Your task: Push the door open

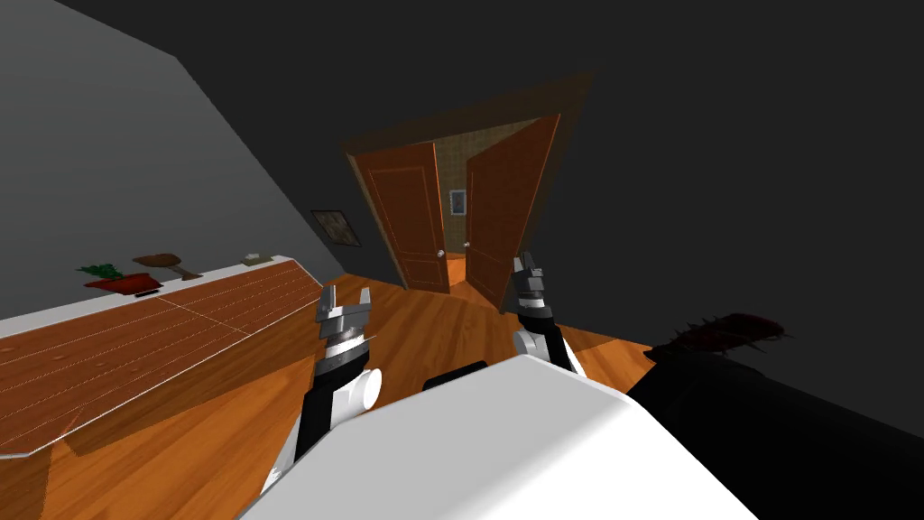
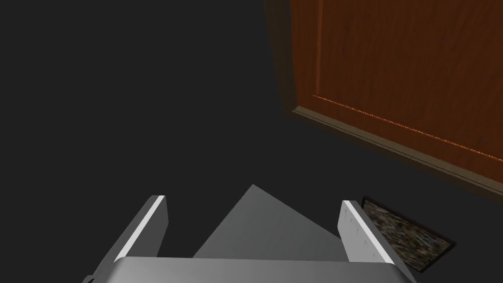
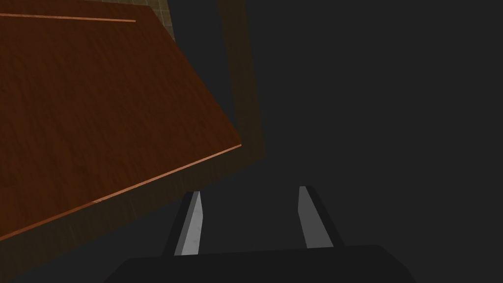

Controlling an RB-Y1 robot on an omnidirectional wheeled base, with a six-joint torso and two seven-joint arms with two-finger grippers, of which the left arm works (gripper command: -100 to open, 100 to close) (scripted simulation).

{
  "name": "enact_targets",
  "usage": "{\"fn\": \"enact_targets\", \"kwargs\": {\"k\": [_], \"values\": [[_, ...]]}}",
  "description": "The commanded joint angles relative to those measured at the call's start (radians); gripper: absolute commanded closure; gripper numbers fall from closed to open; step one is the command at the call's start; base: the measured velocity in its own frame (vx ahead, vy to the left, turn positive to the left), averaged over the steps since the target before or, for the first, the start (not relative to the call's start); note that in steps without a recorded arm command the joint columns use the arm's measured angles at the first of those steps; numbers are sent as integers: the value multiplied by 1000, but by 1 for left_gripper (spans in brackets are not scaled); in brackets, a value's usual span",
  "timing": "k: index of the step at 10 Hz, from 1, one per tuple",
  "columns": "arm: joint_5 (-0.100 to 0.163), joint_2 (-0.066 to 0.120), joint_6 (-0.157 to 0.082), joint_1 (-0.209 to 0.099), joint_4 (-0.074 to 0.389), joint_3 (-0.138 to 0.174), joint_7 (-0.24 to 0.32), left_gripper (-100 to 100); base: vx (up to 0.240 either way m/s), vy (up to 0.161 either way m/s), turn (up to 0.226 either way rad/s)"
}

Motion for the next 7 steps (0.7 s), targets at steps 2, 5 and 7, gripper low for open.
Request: {"fn": "enact_targets", "kwargs": {"k": [2, 5, 7], "values": [[30, 15, -24, -17, 63, -6, 41, -100, 121, 49, -116], [56, 23, -40, -31, 111, -14, 76, -100, 108, 57, -146], [74, 29, -50, -40, 144, -20, 99, -100, 89, 42, -124]]}}
